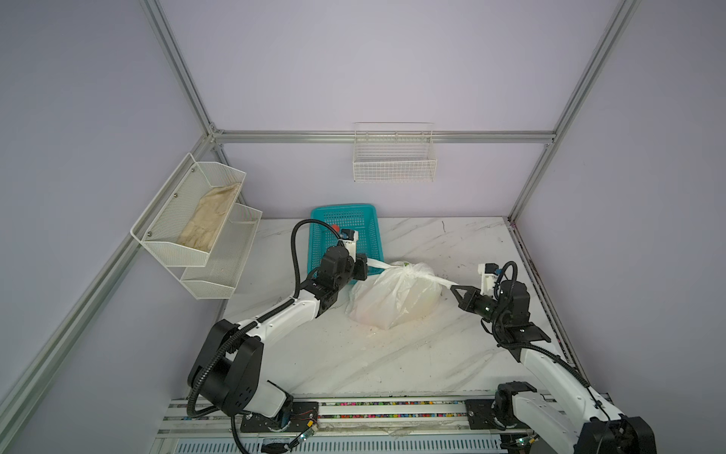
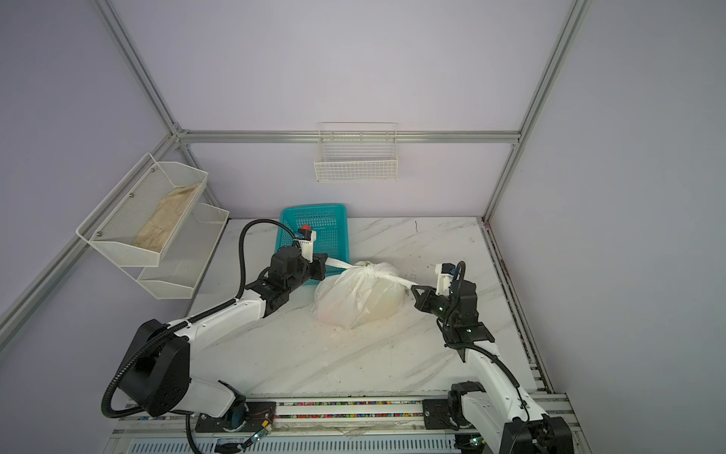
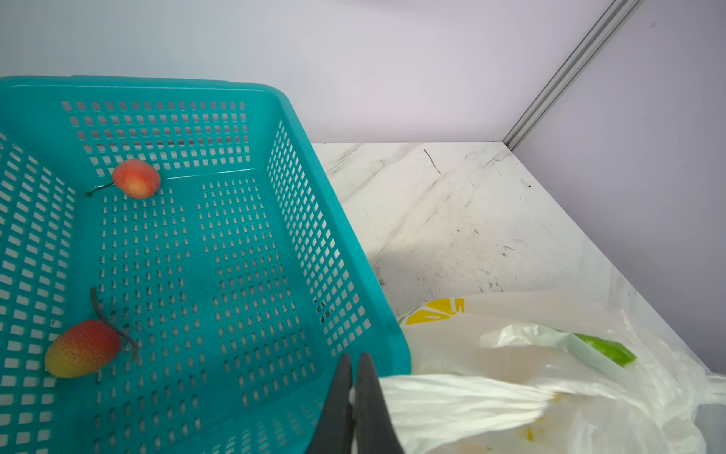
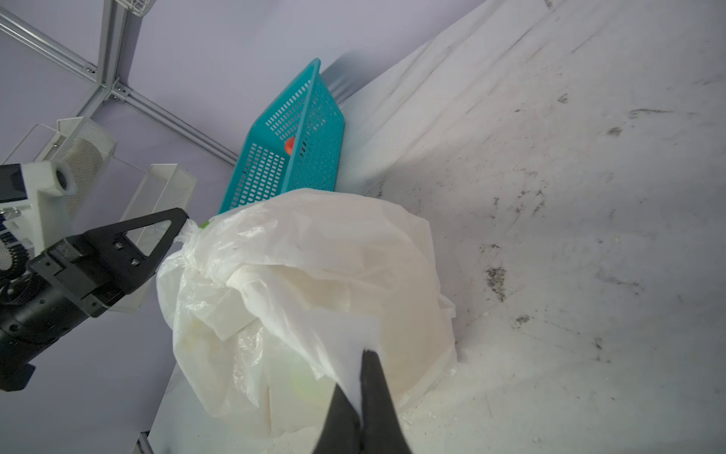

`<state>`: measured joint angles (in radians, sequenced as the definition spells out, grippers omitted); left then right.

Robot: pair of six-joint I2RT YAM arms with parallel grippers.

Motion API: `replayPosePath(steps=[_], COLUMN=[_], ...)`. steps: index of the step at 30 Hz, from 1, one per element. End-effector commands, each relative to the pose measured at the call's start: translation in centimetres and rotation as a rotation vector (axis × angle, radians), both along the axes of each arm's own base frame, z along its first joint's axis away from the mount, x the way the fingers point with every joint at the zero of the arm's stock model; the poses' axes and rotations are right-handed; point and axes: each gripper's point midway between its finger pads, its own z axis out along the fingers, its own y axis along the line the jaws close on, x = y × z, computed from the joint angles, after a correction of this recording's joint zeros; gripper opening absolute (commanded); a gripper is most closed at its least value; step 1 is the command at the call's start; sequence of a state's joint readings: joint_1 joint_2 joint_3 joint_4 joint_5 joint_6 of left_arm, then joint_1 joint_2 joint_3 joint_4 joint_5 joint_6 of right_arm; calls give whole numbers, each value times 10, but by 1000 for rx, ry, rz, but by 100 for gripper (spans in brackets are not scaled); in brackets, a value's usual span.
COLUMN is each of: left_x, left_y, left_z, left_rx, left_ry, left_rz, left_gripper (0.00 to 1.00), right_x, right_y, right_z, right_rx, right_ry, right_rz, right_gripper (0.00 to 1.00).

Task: Place the fake fruits into the plastic bag and tie a complex knot

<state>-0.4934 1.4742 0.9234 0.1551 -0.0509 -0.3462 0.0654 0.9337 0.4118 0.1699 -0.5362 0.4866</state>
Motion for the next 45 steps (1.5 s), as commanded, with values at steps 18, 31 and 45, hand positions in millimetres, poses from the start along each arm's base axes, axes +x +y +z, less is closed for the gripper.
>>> replayPosePath(steps=[18, 31, 45], left_x=[0, -53, -90], left_y=[68, 25, 183], left_z=[-27, 35, 34], left_rx=[127, -122, 216], left_ry=[22, -108, -285], left_rz=[219, -84, 550], left_gripper=[0, 58, 100], right_x=[29, 26, 71], right_y=[-24, -9, -49], right_z=[-27, 46, 110], right_rx=[-46, -239, -289], right_ry=[54, -128, -346], right_rz=[-154, -71, -369], right_gripper=[0, 56, 97])
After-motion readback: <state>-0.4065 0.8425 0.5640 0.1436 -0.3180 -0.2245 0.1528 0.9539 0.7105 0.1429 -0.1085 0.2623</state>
